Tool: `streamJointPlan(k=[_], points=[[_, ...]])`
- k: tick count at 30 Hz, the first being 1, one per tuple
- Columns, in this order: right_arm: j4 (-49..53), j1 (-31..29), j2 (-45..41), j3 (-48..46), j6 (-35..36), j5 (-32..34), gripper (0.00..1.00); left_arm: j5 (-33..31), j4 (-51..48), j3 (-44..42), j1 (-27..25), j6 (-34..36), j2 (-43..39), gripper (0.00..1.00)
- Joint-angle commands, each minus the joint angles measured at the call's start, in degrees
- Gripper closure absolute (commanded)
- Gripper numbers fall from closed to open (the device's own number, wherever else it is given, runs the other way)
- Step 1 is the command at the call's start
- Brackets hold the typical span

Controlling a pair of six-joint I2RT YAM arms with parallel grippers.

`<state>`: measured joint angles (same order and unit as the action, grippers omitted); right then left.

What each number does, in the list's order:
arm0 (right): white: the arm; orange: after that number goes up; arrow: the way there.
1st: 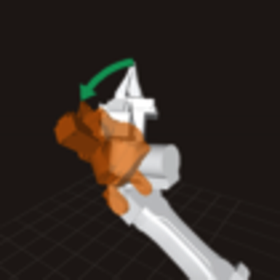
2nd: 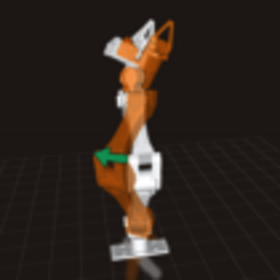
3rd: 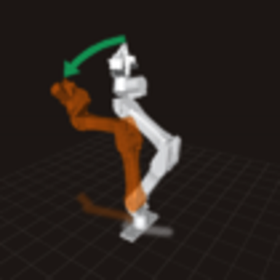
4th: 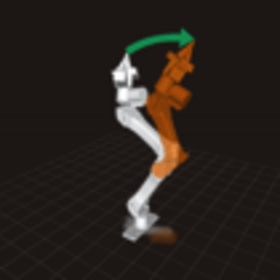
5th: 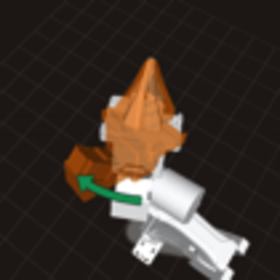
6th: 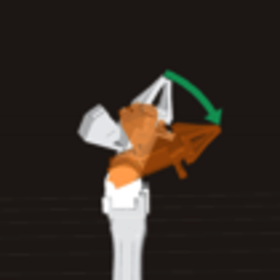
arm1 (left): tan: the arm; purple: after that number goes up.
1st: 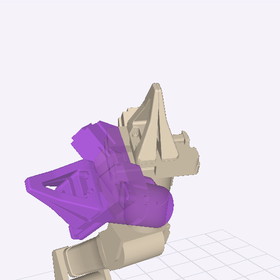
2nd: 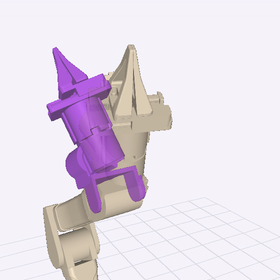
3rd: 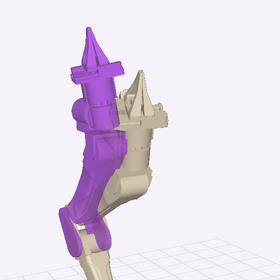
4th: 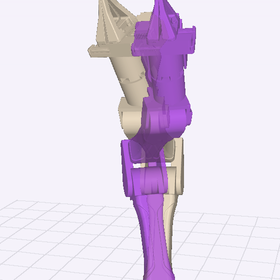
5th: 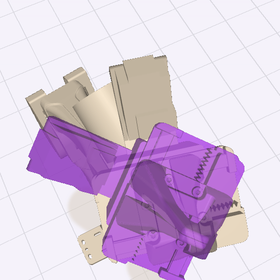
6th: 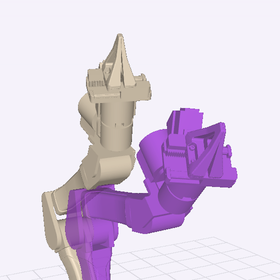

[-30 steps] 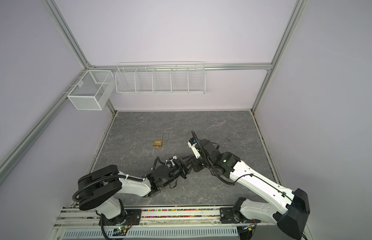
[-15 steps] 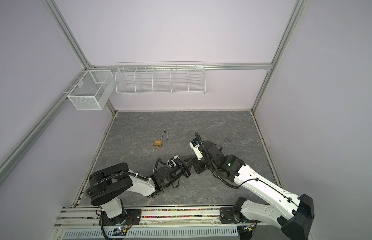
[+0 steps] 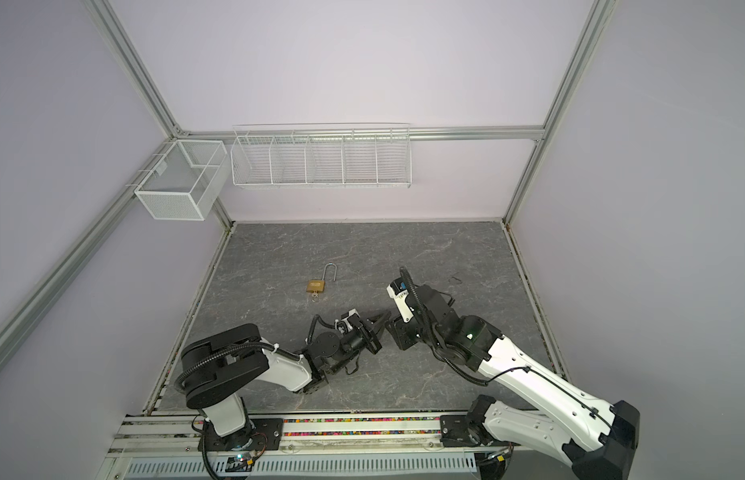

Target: Unlock with the key

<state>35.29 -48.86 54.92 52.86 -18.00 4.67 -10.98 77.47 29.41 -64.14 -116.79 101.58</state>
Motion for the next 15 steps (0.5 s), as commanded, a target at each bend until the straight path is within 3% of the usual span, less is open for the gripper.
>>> streamJointPlan(k=[1, 4, 9, 11, 15], points=[[0.53, 0.63, -5.55, -2.98, -2.75, 0.96, 0.5, 6.26, -4.01, 1.6, 4.17, 7.64, -2.35, 1.0], [-5.68, 3.03, -11.61, -9.49, -6.42, -4.65, 0.46, 12.71, -18.44, 5.83, 6.48, 21.75, -8.88, 1.0], [-24.6, 11.47, -14.83, -19.4, -15.31, -26.55, 0.46, 12.46, -44.13, 13.28, 5.53, 48.93, -23.33, 1.0], [-34.03, 12.79, -14.91, -22.15, -19.58, -31.18, 0.46, 10.68, -49.65, 14.09, 5.25, 53.97, -26.74, 1.0], [-42.33, 13.0, -16.76, -22.81, -21.48, -31.92, 0.45, 11.35, -49.69, 13.29, 5.08, 60.45, -27.93, 1.0]])
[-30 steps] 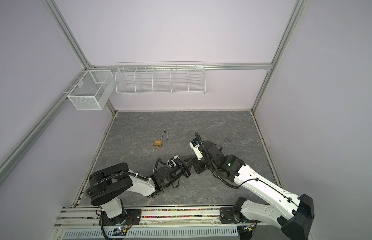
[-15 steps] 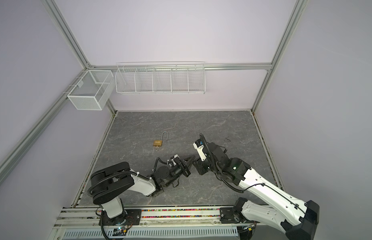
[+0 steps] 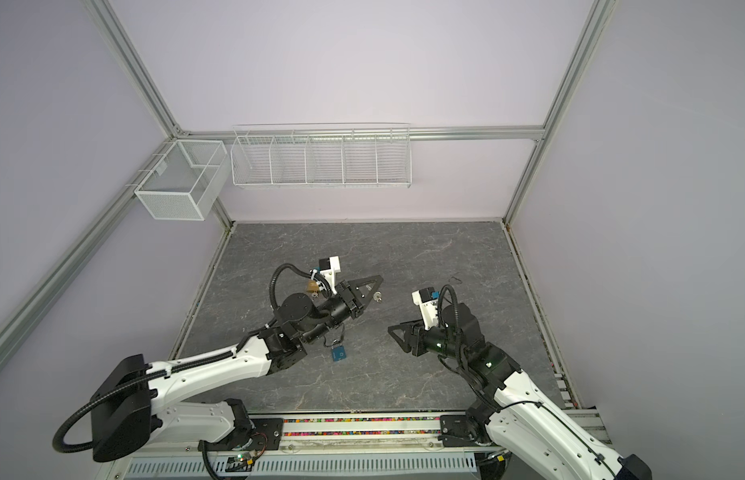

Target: Unlock with the key

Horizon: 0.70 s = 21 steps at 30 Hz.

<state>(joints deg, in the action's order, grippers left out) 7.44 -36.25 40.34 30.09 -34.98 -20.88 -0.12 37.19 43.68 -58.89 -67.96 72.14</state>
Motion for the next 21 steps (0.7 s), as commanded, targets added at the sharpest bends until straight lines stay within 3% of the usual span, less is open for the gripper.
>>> streamJointPlan(k=[1, 5, 13, 21], points=[[-15.74, 0.36, -2.8, -0.03, -4.57, -6.21, 0.45, 1.02, -8.64, -1.27, -0.34, 12.45, 1.72, 1.0], [-19.11, 0.34, -5.03, 0.36, -5.1, -4.81, 0.44, 3.2, -4.71, -2.46, -0.6, 14.98, 1.78, 1.0], [-23.92, 0.39, 0.38, 0.51, -7.85, -6.76, 0.5, 3.8, 0.4, -3.47, -1.91, 15.17, 1.01, 1.0], [-20.93, 0.44, 0.2, 1.25, -6.5, -6.72, 0.51, 3.88, 3.58, -4.29, -2.1, 13.51, 0.47, 1.0]])
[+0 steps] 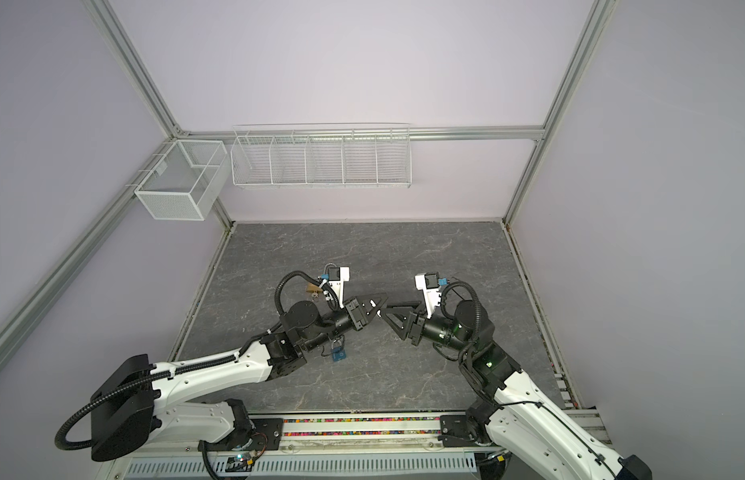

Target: Unlock with the key

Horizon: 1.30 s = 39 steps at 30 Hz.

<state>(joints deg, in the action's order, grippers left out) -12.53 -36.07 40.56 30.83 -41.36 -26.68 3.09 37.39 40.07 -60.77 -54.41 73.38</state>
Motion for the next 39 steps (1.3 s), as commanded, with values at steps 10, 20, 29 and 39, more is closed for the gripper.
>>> streamJointPlan(k=[10, 20, 29, 39], points=[[-6.1, 0.26, 3.34, 0.63, -1.08, -2.94, 0.57, 4.12, 7.95, 0.3, -0.23, -2.23, 0.82, 1.0], [-6.39, 0.25, 3.45, 2.04, -0.03, -3.55, 0.75, 7.09, 10.62, 0.88, -0.24, -2.9, 2.77, 1.0], [-5.33, 0.34, 2.7, 2.22, 0.31, -3.4, 0.87, 8.22, 11.54, 0.56, -0.23, -2.81, 2.99, 1.0], [-3.15, 0.41, 0.81, 1.28, 0.63, -1.72, 0.94, 6.43, 17.49, -4.23, 1.9, -4.82, 2.32, 0.55]])
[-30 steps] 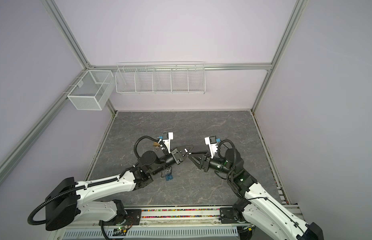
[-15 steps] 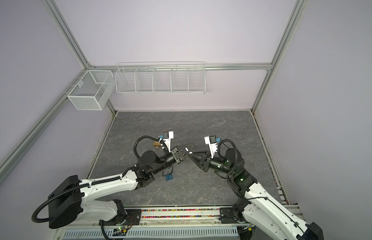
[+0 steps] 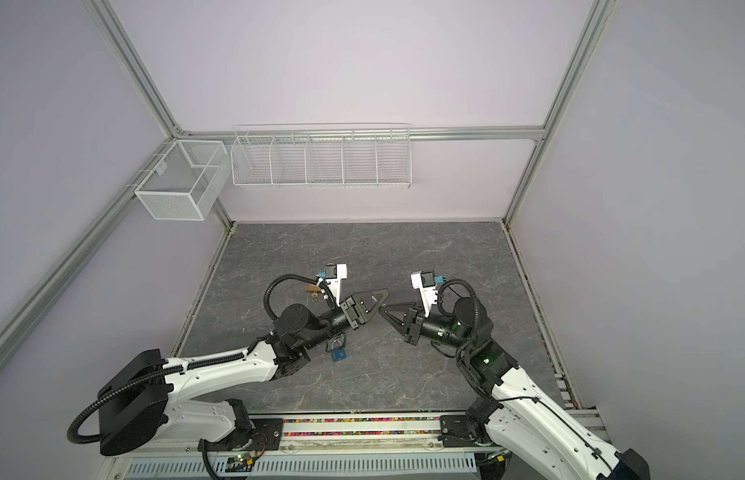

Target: Unlock with the key

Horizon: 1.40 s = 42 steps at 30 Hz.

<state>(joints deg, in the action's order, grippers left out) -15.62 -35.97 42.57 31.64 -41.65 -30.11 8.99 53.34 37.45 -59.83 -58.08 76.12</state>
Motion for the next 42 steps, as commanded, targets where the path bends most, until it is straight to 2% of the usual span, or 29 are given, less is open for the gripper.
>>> streamJointPlan(k=[1, 3, 5, 7, 9, 11, 12, 14, 17, 19, 21, 24, 27, 31, 36, 42], points=[[0.29, 0.4, -1.34, 0.23, 1.0, 1.79, 0.94, 0.45, 0.87, -1.81, 1.42, -1.02, -0.81, 0.41], [2.34, 0.52, -1.52, -0.08, 1.39, 2.24, 0.94, -0.83, -1.69, -2.4, 2.74, -0.47, -2.7, 0.17], [5.35, 0.59, -1.69, -0.34, 2.2, 2.85, 0.94, -3.46, -6.91, -2.88, 3.96, 1.71, -6.12, 0.01], [11.27, 0.78, -1.79, 0.04, 3.81, 4.34, 0.94, -9.66, -20.05, -1.97, 4.21, 5.01, -11.81, 0.0], [21.9, 0.8, -1.62, 1.7, 7.68, 7.86, 0.94, -20.82, -48.02, 4.83, 4.24, 8.49, -16.63, 0.0], [31.12, 0.69, -1.28, 3.05, 11.82, 11.96, 0.94, -30.22, -73.36, 12.76, 4.28, 8.53, -15.73, 0.0], [34.61, 0.72, -1.26, 2.85, 13.07, 13.81, 0.94, -32.84, -83.86, 16.06, 4.79, 8.28, -13.51, 0.0], [37.05, 0.81, -1.48, 1.23, 14.13, 15.5, 0.94, -33.3, -97.65, 20.38, 4.95, 7.04, -7.36, 0.0], [35.03, 0.74, -1.26, -1.95, 12.58, 13.24, 0.94, -28.49, -109.66, 24.22, 4.99, 1.78, 3.28, 0.03], [33.24, 0.54, -1.38, -3.83, 11.17, 11.57, 0.94, -23.89, -110.56, 24.58, 4.91, 0.97, 8.69, 0.06], [32.52, 0.28, -2.41, -5.79, 10.29, 11.17, 0.94, -19.47, -107.39, 23.49, 4.88, -0.04, 12.38, 0.11], [33.28, 0.22, -5.15, -7.18, 9.96, 11.52, 0.94, -16.41, -101.01, 20.0, 4.89, -2.55, 12.22, 0.16], [35.82, 0.35, -7.07, -6.61, 11.25, 12.06, 0.94, -15.22, -101.32, 19.29, 4.96, -3.6, 13.47, 0.19], [36.46, 0.36, -7.09, -6.56, 12.47, 11.89, 0.94, -11.35, -92.97, 16.08, 5.02, -3.62, 15.09, 0.25], [35.56, 0.34, -5.71, -6.43, 12.38, 10.51, 0.94, -12.42, -93.57, 18.4, 5.08, -6.36, 18.29, 0.28], [35.44, 0.37, -7.04, -7.05, 12.38, 11.37, 0.94, -13.31, -94.38, 19.24, 6.0, -7.16, 20.76, 0.38]])
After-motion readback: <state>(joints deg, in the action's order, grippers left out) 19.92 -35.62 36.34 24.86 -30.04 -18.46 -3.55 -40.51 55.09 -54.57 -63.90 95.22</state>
